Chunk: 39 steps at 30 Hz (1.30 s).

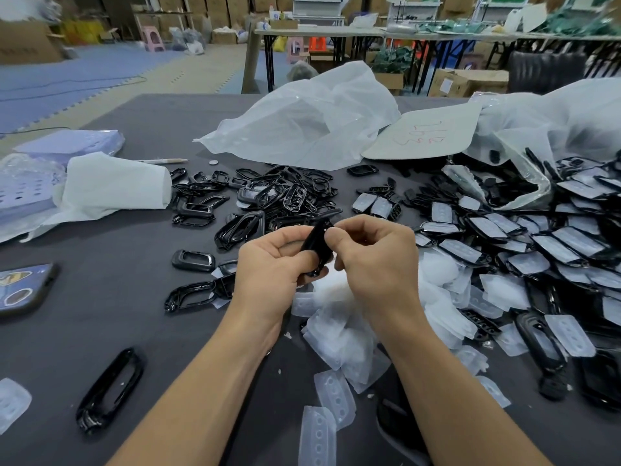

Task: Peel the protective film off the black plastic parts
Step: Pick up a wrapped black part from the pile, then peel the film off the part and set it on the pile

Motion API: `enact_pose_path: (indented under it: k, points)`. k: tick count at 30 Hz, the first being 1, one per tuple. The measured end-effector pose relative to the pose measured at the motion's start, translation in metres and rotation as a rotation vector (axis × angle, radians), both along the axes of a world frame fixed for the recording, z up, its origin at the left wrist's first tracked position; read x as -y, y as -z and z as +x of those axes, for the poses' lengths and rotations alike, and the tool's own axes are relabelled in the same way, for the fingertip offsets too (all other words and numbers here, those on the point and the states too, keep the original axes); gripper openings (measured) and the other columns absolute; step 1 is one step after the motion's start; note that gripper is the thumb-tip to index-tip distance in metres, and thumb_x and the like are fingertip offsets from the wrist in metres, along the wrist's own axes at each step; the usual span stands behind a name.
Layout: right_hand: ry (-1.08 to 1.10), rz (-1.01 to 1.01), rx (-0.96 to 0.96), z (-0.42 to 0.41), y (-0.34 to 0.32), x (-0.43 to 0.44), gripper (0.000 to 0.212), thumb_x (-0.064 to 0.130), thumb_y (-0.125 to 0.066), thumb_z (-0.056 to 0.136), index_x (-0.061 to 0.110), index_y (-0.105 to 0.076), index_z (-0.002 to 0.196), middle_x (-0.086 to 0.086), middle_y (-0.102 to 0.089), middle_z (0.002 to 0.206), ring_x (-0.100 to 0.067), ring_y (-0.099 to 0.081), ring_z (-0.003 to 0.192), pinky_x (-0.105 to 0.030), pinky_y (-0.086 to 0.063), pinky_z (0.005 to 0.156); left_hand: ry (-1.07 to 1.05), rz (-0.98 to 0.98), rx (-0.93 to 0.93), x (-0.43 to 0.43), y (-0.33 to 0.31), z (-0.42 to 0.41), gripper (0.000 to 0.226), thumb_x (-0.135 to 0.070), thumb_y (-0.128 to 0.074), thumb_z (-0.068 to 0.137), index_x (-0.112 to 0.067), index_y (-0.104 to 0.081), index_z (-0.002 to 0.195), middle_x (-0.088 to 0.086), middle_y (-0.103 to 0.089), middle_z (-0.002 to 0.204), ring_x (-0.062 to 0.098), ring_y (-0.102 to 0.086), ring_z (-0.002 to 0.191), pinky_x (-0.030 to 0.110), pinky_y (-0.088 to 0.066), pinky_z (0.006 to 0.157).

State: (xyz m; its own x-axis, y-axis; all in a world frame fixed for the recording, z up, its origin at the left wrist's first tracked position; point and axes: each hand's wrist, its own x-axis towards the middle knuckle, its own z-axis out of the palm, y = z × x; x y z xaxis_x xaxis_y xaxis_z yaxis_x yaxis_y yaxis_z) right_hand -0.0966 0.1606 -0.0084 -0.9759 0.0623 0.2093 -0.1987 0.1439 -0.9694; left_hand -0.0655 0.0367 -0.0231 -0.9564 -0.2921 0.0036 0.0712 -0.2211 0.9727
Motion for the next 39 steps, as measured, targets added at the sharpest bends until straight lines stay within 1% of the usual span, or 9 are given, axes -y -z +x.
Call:
enact_pose_path:
  k: [7, 12, 17, 23, 27, 29, 31, 35, 39]
  points:
    - [0.035, 0.016, 0.034, 0.001, 0.0, 0.001, 0.018, 0.014, -0.079, 0.081, 0.02, -0.076, 0.065, 0.003, -0.069, 0.055, -0.011, -0.062, 0.046, -0.024, -0.048, 0.052, -0.104, -0.165, 0.044, 0.0, 0.001, 0.0, 0.012, -0.005, -0.076, 0.09, -0.015, -0.082, 0.095, 0.01, -0.079, 0.077, 0.026, -0.077, 0.07, 0.032, -0.06, 0.058]
    - [0.088, 0.079, -0.015, 0.007, 0.003, 0.008, 0.008, 0.024, -0.079, 0.085, 0.026, -0.076, 0.078, 0.01, -0.073, 0.066, -0.01, -0.071, 0.059, -0.025, -0.057, 0.059, -0.187, -0.296, -0.044, -0.004, -0.002, 0.002, 0.044, -0.005, -0.076, 0.09, -0.046, -0.081, 0.077, -0.004, -0.079, 0.072, 0.021, -0.078, 0.066, 0.028, -0.061, 0.054]
    - [-0.009, -0.043, 0.089, 0.005, -0.001, 0.005, 0.022, -0.001, -0.074, 0.081, 0.018, -0.076, 0.071, 0.0, -0.072, 0.061, -0.013, -0.067, 0.048, -0.019, -0.051, 0.049, -0.135, -0.221, 0.01, 0.0, 0.002, -0.001, 0.02, -0.001, -0.074, 0.091, -0.018, -0.082, 0.086, 0.007, -0.079, 0.072, 0.024, -0.077, 0.063, 0.029, -0.059, 0.053]
    - [0.044, -0.111, 0.107, 0.004, -0.002, 0.004, 0.019, 0.002, -0.075, 0.081, 0.018, -0.076, 0.071, -0.002, -0.071, 0.058, -0.014, -0.066, 0.049, -0.023, -0.049, 0.05, -0.021, -0.215, 0.009, 0.003, 0.0, 0.0, 0.033, 0.008, -0.07, 0.09, -0.023, -0.084, 0.09, 0.007, -0.081, 0.082, 0.023, -0.077, 0.073, 0.029, -0.063, 0.064]
    - [0.183, 0.357, -0.122, 0.002, -0.001, -0.007, 0.01, 0.02, -0.071, 0.091, 0.026, -0.078, 0.096, 0.014, -0.076, 0.09, -0.005, -0.068, 0.091, -0.02, -0.05, 0.084, -0.179, -0.096, 0.051, 0.011, -0.003, -0.005, 0.036, 0.013, -0.069, 0.088, -0.021, -0.08, 0.082, 0.006, -0.08, 0.078, 0.017, -0.076, 0.066, 0.032, -0.064, 0.064]
    - [0.112, 0.725, -0.127, -0.001, -0.001, -0.015, 0.022, 0.025, -0.071, 0.091, 0.027, -0.075, 0.113, 0.011, -0.07, 0.119, -0.011, -0.051, 0.125, -0.024, -0.03, 0.105, -0.229, -0.035, 0.056, 0.015, -0.004, -0.007, 0.033, 0.014, -0.067, 0.089, -0.017, -0.077, 0.087, 0.004, -0.08, 0.077, 0.014, -0.075, 0.064, 0.028, -0.063, 0.058]
    - [0.007, 0.945, -0.049, -0.005, 0.0, -0.018, 0.02, 0.032, -0.069, 0.092, 0.031, -0.074, 0.112, 0.01, -0.062, 0.13, -0.014, -0.043, 0.133, -0.027, -0.017, 0.108, -0.249, 0.009, 0.055, 0.018, -0.005, -0.007, 0.03, 0.015, -0.065, 0.09, -0.014, -0.076, 0.09, 0.003, -0.079, 0.075, 0.013, -0.075, 0.062, 0.023, -0.058, 0.053]
    - [-0.02, 0.894, -0.08, -0.003, -0.002, -0.017, 0.021, 0.021, -0.068, 0.09, 0.033, -0.069, 0.072, 0.009, -0.071, 0.111, -0.018, -0.057, 0.117, -0.03, -0.026, 0.107, -0.28, 0.023, 0.049, 0.022, -0.003, -0.007, 0.026, 0.013, -0.066, 0.091, -0.01, -0.075, 0.089, 0.003, -0.078, 0.073, 0.017, -0.074, 0.063, 0.022, -0.057, 0.052]
    - [0.056, 0.844, -0.197, -0.002, 0.0, -0.015, 0.011, 0.023, -0.067, 0.092, 0.026, -0.078, 0.095, 0.008, -0.074, 0.111, -0.019, -0.056, 0.118, -0.028, -0.022, 0.108, -0.35, 0.049, 0.024, 0.029, -0.004, -0.008, 0.023, 0.011, -0.065, 0.093, -0.01, -0.075, 0.091, 0.0, -0.078, 0.071, 0.014, -0.072, 0.063, 0.022, -0.058, 0.058]
